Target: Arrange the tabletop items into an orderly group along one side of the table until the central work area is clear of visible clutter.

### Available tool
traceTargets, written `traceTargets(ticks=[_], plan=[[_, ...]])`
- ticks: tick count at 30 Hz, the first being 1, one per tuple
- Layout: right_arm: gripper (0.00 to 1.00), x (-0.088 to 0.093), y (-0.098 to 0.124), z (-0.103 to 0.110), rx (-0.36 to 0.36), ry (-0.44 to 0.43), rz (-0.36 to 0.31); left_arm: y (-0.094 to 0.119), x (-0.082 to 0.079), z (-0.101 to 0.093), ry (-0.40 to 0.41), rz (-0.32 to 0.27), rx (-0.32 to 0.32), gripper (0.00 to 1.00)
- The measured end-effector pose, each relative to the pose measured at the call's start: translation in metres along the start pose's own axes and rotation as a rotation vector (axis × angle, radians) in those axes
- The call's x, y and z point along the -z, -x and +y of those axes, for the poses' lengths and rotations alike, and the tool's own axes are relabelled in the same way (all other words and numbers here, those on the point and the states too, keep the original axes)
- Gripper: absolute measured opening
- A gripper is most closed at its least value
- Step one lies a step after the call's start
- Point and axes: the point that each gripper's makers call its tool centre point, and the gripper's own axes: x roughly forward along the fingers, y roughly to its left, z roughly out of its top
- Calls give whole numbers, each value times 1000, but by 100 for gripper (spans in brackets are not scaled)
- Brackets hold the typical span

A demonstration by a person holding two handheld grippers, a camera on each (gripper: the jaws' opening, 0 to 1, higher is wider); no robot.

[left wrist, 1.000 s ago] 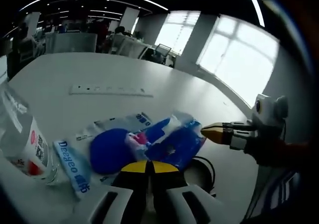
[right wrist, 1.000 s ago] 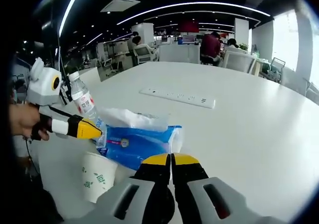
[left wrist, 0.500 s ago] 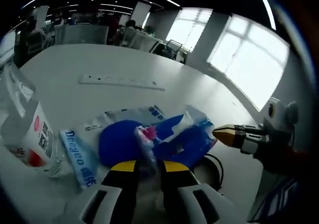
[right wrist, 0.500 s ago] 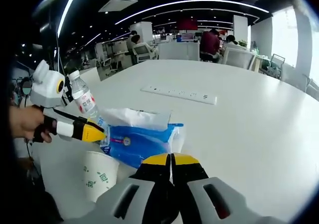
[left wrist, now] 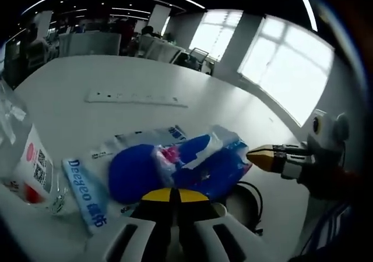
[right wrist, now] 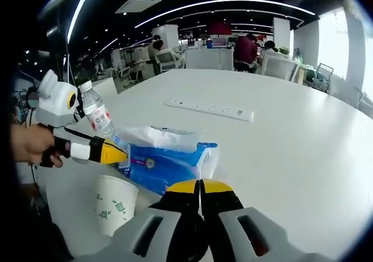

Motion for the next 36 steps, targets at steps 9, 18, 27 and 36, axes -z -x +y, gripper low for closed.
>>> traceTargets(ticks=[9,18,27,36], plan=[[0,-11,6,-2,10,1,-37,7,-17,-3,-39,-43,0,0],[0,-27,14,-9,22,0,-76,13,-36,-11,-63,-84,1,0],[0,-31,28,-27,44,7,-93,10,-47,-32,-89,-105,16,0],[0,-25,37,-54,68,14,-92,-3,-52,-56,-103,-108,34,0]])
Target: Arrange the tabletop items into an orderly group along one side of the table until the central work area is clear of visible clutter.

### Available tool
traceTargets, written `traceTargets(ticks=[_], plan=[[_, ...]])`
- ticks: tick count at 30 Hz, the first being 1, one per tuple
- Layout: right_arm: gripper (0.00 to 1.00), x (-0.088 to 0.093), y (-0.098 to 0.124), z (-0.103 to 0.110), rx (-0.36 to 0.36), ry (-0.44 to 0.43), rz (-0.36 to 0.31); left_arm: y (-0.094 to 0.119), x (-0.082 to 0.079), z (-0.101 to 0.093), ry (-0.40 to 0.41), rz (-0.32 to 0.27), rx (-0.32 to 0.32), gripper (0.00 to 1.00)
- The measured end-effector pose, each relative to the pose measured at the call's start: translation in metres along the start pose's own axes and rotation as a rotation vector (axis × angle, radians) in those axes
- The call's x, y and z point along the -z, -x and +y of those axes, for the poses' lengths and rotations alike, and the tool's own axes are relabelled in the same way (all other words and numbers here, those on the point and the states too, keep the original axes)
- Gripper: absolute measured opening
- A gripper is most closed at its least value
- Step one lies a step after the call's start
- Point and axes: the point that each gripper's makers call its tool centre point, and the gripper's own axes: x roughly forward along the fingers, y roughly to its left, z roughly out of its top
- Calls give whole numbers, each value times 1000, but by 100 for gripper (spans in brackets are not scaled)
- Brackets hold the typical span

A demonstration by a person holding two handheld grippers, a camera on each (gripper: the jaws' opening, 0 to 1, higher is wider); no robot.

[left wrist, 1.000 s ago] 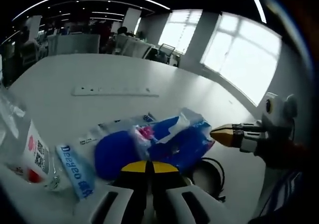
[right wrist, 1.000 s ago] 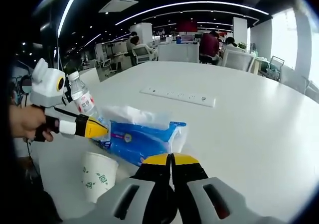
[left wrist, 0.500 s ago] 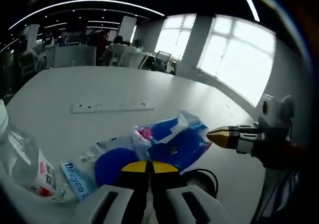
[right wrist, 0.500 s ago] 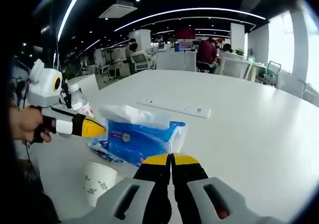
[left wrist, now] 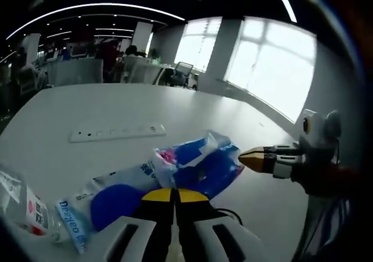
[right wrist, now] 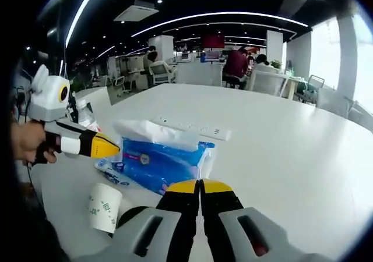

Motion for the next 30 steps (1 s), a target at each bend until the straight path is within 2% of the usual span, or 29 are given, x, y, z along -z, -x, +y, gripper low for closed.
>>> traceTargets(ticks=[14,30], plan=[[0,14,12,-41,38,15,14,-19,-4,-40,-6,-2,26,0],[0,30,33,-90,96,16,29,-45,-3,-89,-62,2,79,0]])
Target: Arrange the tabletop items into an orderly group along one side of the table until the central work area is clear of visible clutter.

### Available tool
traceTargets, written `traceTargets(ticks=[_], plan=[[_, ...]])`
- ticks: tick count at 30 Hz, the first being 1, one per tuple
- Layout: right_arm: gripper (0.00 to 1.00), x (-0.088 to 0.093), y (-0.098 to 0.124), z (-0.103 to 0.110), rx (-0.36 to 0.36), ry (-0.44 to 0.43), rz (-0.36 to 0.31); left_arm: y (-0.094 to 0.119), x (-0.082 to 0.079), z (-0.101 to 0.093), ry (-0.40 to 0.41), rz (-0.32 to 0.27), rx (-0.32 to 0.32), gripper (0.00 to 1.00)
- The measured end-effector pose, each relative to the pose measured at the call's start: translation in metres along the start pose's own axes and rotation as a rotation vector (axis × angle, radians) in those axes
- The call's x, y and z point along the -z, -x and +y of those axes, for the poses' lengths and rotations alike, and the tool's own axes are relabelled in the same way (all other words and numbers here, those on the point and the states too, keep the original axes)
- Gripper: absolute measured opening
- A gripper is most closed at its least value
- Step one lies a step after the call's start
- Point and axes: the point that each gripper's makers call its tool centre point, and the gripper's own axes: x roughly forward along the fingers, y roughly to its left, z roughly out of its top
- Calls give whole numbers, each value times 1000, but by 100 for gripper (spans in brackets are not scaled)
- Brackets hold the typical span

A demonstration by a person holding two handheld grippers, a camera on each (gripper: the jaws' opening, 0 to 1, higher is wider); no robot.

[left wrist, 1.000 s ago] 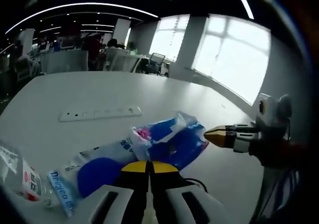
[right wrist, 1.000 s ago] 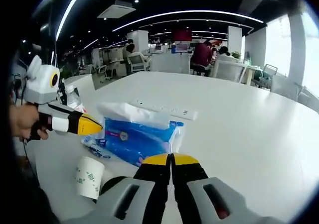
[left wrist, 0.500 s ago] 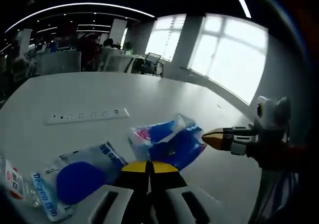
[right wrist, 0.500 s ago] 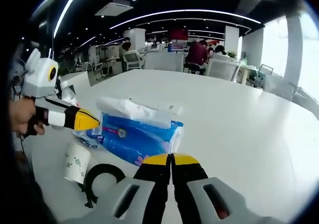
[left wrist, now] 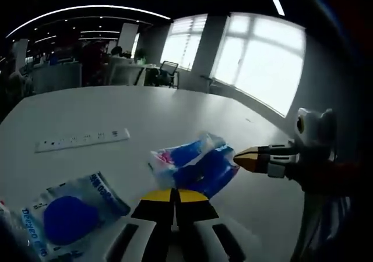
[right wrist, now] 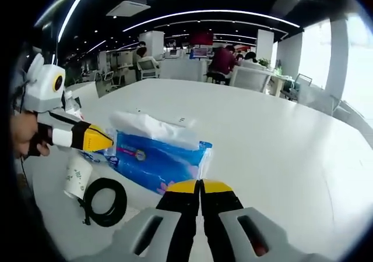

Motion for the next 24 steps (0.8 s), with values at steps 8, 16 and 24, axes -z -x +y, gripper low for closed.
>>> traceTargets(ticks=[8,16,24], plan=[[0,6,6,-25,35,-11,-1,-19,-3,-20,-39,-1,31,0],[0,16,11,-44,59,-21,11,-33,-5,-36,-57,7,59,0],[0,28,15,-60,97,-22,24,-44,-6,-51,-55,5,81,0]])
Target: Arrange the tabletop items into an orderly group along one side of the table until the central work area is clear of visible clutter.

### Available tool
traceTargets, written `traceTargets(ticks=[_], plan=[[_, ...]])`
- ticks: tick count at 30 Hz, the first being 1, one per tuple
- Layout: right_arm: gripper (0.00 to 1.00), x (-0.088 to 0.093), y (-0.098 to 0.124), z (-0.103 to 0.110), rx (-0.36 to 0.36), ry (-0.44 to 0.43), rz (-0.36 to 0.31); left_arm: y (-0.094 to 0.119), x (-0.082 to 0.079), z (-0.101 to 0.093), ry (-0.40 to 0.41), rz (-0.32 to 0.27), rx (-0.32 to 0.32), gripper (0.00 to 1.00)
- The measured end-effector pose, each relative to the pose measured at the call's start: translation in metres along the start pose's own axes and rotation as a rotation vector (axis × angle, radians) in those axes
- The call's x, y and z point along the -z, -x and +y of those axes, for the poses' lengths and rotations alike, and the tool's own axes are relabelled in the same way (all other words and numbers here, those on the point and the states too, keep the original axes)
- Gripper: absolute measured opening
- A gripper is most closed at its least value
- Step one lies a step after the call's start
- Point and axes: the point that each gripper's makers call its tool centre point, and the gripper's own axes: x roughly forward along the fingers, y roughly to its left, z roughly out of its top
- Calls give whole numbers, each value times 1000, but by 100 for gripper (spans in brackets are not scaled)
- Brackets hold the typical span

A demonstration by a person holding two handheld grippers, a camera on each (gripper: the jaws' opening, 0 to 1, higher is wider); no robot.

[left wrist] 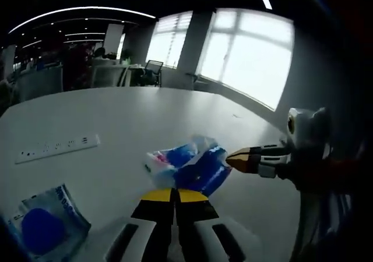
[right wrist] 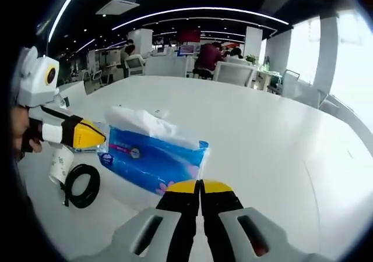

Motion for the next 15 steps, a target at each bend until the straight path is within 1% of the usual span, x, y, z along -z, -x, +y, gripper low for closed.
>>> traceTargets(ticks=[6,11,15], plan=[[0,6,-1,-11,34,25,7,-7,4,-9,-2,8,17,0],[0,14,-3,-20,54,66,25,-19,7,-13,32,7,22,0],[0,21,-1,-25,68,78,38,-28,11,-18,25,12,27,0]])
